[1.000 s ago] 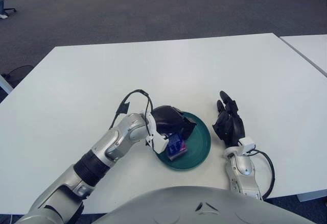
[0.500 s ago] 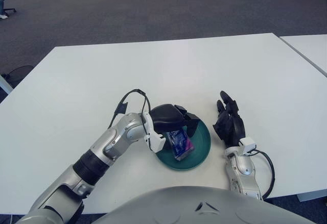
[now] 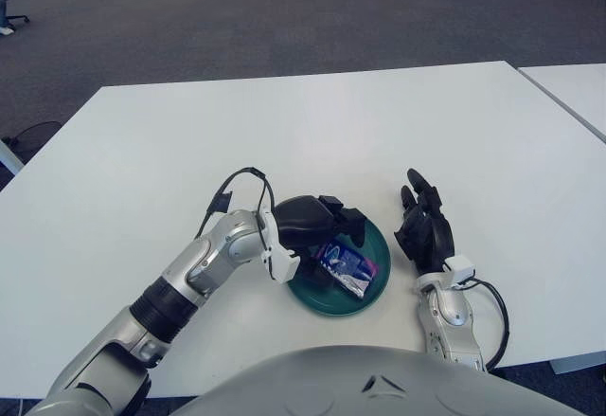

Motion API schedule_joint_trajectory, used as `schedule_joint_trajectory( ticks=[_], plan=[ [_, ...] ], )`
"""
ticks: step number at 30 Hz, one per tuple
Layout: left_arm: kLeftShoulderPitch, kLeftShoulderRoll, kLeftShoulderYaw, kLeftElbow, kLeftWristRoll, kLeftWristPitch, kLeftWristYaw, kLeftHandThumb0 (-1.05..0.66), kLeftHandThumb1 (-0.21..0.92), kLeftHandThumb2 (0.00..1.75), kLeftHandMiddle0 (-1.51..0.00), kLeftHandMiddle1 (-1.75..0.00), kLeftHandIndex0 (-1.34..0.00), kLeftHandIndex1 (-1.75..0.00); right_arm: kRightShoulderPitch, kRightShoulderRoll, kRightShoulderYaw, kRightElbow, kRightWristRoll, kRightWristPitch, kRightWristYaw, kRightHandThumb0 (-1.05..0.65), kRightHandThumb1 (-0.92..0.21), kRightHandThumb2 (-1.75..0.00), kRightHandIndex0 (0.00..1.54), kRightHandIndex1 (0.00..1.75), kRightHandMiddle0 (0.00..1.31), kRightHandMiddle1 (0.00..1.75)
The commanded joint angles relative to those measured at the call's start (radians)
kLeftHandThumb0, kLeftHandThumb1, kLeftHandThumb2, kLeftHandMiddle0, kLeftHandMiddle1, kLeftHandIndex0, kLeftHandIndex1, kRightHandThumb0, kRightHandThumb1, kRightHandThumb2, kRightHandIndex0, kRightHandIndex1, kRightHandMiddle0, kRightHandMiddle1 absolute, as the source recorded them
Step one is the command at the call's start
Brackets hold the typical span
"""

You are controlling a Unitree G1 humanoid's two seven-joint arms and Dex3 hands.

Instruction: Put the gum into the plate.

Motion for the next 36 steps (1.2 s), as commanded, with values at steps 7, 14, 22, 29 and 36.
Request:
schedule_joint_trajectory(
  ticks=[7,14,22,29,36],
  plan=[
    [-0.022,0.038,0.034,-0.017,-0.091,0.022,-0.083,-1.05,0.92,0.61,-0.14,-0.15,0.00,-0.52,0.053,0.002,0.000,0.077,-0.014,0.110,-0.023,-0.66,-0.92,-1.00,0.17,0.01,0.00,0.40],
    [-0.008,0.041,0.051,-0.040,-0.104,0.073,-0.105,-1.05,0.92,0.65,-0.04,-0.02,0.00,-0.25,0.053,0.003,-0.001,0.076,-0.023,0.111,-0.031,-0.66,-0.92,-0.99,0.18,0.01,0.00,0.43],
    [0.031,0.070,0.130,-0.081,-0.177,0.149,-0.116,-1.05,0.92,0.60,0.00,0.00,0.00,-0.14,0.052,0.001,0.000,0.082,-0.044,0.110,-0.048,-0.67,-0.92,-0.99,0.20,0.01,0.00,0.48],
    [0.166,-0.015,0.260,-0.133,-0.317,0.304,-0.012,-1.05,0.92,0.51,0.00,0.00,0.00,-0.01,0.057,0.000,-0.004,0.080,-0.033,0.118,-0.043,-0.69,-0.92,-0.99,0.19,0.00,0.00,0.45],
    [0.390,-0.386,0.376,-0.011,-0.536,0.231,0.352,-1.05,0.92,0.55,0.00,0.00,0.00,0.00,0.059,0.003,-0.009,0.091,-0.025,0.111,-0.042,-0.71,-0.92,-0.97,0.18,0.00,0.00,0.42]
  ],
)
